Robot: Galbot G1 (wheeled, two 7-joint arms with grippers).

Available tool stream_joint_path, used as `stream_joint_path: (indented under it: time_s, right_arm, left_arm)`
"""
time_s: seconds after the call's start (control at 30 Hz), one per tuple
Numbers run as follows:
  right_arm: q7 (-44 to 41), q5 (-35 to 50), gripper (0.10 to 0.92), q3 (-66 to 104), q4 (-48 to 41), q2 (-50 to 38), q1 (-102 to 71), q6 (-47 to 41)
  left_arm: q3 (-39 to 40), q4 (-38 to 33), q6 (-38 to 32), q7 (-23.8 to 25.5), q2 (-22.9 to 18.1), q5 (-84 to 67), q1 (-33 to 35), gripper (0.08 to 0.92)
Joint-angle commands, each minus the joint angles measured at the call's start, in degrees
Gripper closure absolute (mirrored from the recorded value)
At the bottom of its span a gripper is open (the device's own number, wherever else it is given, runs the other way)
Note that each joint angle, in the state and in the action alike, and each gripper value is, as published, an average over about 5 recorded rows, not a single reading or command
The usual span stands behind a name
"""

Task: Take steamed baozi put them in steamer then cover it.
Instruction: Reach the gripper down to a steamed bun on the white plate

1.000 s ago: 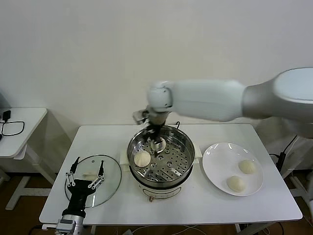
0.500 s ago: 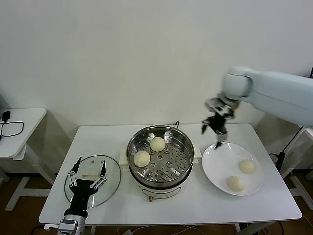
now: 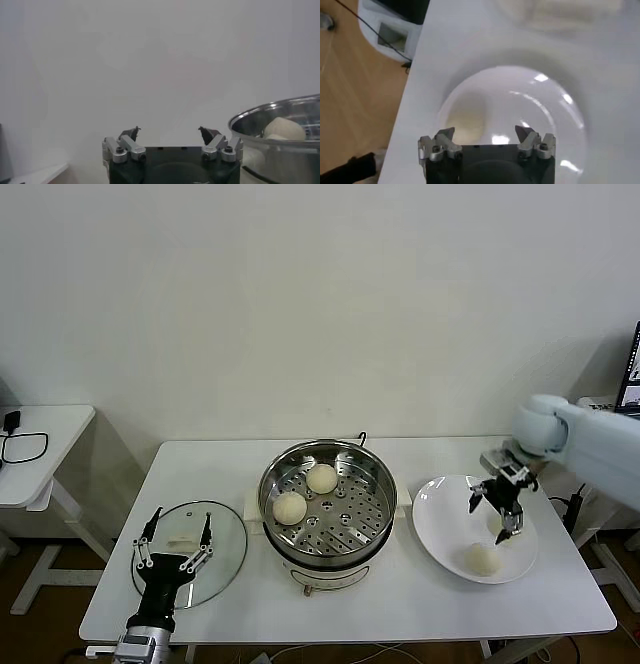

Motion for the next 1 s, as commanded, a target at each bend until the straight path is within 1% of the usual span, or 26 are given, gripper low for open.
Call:
stream_joint_path:
  time_s: [0.03,0.8,1.0]
  right_arm:
    - [1.8,-5.3,0.203,6.1,-3.5,-1.3,-10.6,1.4]
    - [4.2,-5.6,0.206,7.8,-4.8,1.6,-13.3,0.2]
    - [4.2,-5.4,0.296,7.8,-4.2,1.5,-12.6,0.3]
  left_arm:
    - [-0.4,0.2,-0.2,0.0,0.0,0.0,0.2,0.177]
    - [-1.6,0.6,0.0,-0.2,-0.1,-0.7,-0.3,0.177]
    - [-1.5,0.3,0.1,-0.2,-0.1,-0.7,-0.3,0.177]
